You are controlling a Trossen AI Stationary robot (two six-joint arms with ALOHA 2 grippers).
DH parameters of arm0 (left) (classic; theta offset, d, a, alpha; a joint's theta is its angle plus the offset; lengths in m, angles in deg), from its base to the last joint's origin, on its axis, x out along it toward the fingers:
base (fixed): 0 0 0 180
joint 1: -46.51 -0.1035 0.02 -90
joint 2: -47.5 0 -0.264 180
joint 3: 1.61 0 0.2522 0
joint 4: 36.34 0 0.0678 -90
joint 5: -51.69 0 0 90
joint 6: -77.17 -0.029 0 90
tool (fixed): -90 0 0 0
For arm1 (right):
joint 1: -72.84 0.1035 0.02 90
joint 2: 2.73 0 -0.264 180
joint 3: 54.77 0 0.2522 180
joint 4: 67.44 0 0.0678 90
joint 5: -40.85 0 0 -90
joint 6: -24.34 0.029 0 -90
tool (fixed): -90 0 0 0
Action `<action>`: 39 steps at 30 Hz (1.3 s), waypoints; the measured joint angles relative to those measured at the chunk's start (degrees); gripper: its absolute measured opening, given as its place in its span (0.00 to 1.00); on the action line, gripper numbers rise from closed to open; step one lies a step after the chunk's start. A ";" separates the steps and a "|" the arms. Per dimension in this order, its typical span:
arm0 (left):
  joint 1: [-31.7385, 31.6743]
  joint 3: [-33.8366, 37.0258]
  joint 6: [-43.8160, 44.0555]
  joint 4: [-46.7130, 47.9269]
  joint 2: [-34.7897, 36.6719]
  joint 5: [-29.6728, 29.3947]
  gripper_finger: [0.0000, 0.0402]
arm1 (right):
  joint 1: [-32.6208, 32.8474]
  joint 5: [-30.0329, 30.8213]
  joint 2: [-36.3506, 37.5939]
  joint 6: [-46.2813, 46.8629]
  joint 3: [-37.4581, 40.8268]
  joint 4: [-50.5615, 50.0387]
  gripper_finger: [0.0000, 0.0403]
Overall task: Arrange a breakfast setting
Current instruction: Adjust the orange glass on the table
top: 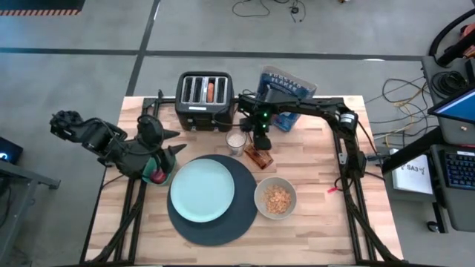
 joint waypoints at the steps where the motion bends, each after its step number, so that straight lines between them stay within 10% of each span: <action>1: 0.00 0.00 -0.03 0.00 0.02 0.00 0.50 | 0.00 -0.01 0.00 0.00 0.51 1.04 0.53; 30: -0.09 0.22 -1.56 -0.11 1.53 -3.06 0.50 | -0.38 -8.47 -0.02 -1.65 12.03 9.05 0.53; 39: -0.09 0.22 -1.54 -0.13 1.51 -6.07 0.50 | -0.39 -9.59 -0.02 -1.70 12.30 8.90 0.32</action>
